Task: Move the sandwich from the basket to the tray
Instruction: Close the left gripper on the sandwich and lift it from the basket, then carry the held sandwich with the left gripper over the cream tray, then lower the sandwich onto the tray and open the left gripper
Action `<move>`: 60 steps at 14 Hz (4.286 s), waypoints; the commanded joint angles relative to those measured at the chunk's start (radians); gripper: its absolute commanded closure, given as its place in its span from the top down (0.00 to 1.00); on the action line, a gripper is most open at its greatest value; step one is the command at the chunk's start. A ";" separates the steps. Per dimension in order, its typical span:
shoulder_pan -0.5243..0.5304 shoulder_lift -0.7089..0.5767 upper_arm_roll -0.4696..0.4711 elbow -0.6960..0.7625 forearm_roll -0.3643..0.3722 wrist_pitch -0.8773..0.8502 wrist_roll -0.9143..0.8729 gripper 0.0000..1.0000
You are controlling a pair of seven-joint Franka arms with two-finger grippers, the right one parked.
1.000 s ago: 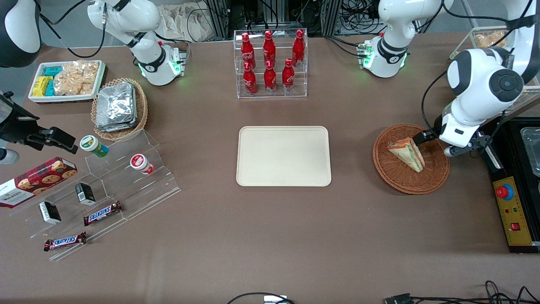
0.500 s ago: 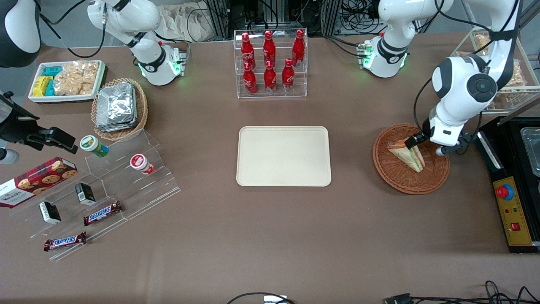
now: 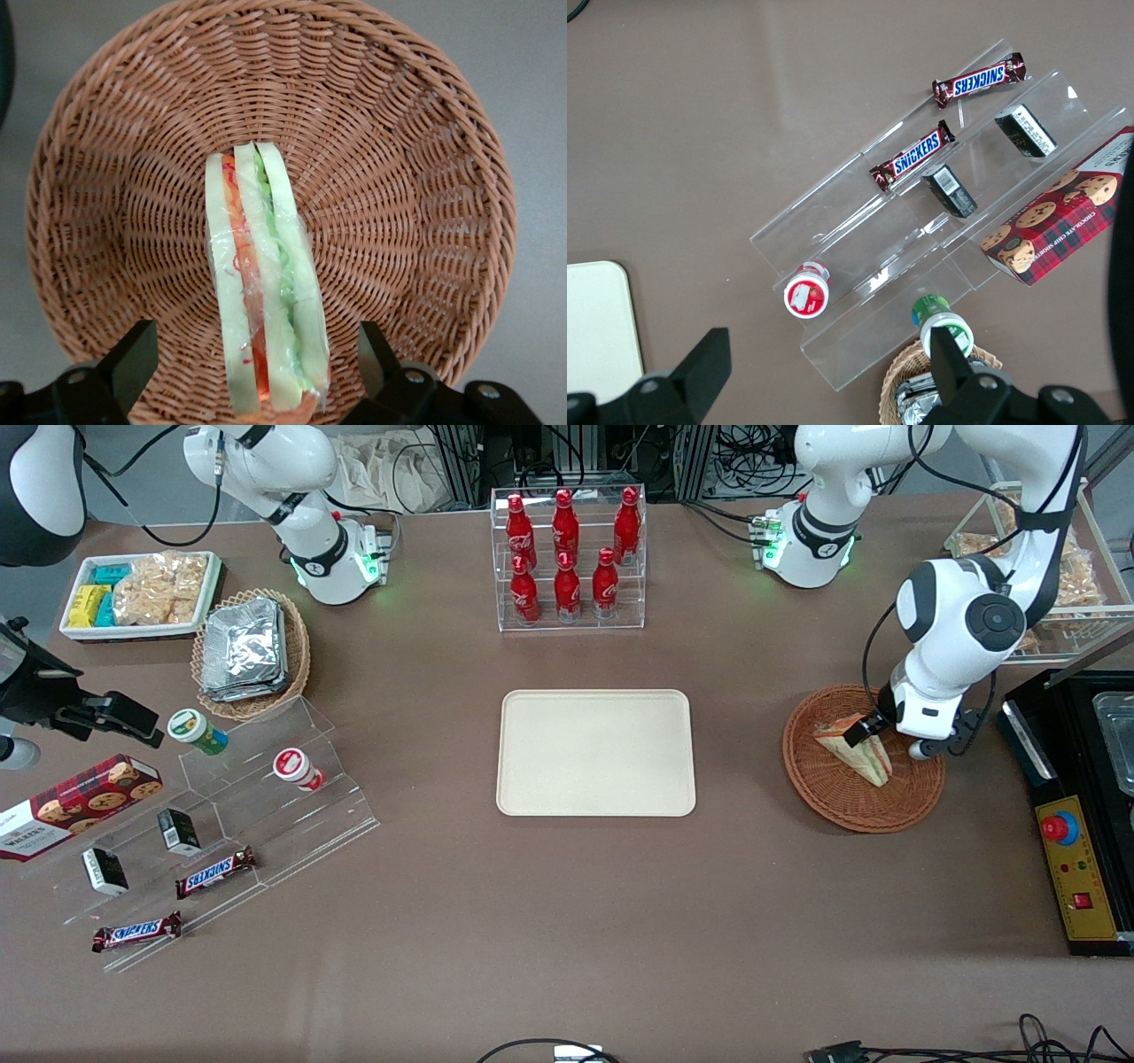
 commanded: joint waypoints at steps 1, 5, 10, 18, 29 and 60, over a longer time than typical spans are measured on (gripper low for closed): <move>-0.001 0.021 -0.002 -0.032 0.008 0.064 -0.048 1.00; 0.000 0.058 -0.001 -0.046 0.008 0.116 -0.051 1.00; 0.000 0.078 -0.001 -0.043 0.008 0.128 -0.080 0.46; -0.001 -0.032 -0.002 0.049 0.011 -0.061 0.030 0.26; -0.145 -0.020 -0.040 0.426 0.002 -0.435 0.323 0.26; -0.715 0.411 -0.039 0.463 0.114 -0.183 -0.063 0.42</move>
